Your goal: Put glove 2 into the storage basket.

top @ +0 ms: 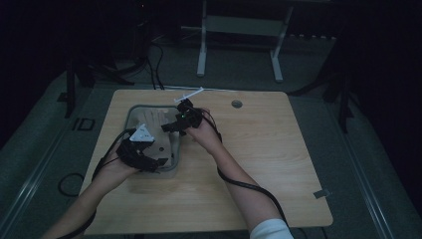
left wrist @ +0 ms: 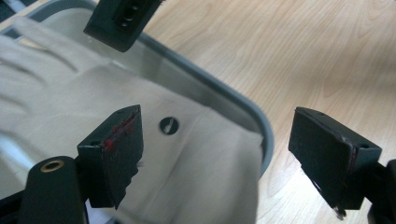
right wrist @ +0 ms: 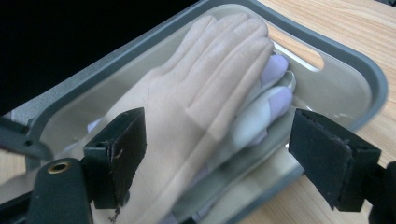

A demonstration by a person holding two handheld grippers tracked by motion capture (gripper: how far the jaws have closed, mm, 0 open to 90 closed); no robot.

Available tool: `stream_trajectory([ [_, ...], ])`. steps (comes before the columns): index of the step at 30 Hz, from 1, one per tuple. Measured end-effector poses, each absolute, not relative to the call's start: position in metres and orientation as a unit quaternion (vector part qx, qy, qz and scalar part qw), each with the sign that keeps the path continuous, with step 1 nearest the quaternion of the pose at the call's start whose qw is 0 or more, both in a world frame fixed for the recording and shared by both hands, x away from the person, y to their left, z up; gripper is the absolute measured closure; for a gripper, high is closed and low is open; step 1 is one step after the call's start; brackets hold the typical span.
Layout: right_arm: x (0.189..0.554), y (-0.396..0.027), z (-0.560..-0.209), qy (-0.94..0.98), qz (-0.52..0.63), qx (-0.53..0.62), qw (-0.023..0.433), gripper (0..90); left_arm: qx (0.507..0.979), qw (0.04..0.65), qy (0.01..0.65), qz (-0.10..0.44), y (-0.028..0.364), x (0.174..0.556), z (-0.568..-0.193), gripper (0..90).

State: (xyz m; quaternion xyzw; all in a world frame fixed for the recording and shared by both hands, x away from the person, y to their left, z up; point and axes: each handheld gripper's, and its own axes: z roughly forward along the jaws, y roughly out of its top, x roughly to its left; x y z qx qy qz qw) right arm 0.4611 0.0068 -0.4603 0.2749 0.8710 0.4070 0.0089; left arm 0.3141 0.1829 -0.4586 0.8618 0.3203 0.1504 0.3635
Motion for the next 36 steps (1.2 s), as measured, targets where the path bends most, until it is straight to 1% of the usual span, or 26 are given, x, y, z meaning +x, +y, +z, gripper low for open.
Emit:
stream_trajectory([
  [9,0.45,-0.017,-0.459,0.875,0.405,0.265,0.025,19.3,0.87,0.366,0.299,0.143,0.16,0.314,-0.458,18.3],
  [16,0.443,-0.044,-0.459,0.873,0.407,0.267,0.037,19.3,0.872,0.376,0.284,0.134,0.143,0.312,-0.455,18.4],
  [18,0.443,-0.044,-0.459,0.873,0.407,0.267,0.037,19.3,0.871,0.379,0.282,0.133,0.141,0.311,-0.455,18.4],
  [19,0.441,-0.054,-0.462,0.873,0.405,0.268,0.04,19.3,0.872,0.383,0.275,0.131,0.135,0.31,-0.455,18.4],
  [28,0.433,-0.087,-0.47,0.874,0.398,0.276,0.042,19.3,0.875,0.394,0.253,0.121,0.111,0.308,-0.458,18.4],
  [36,0.424,-0.114,-0.478,0.874,0.395,0.278,0.055,19.3,0.879,0.398,0.238,0.106,0.092,0.304,-0.467,18.5],
])
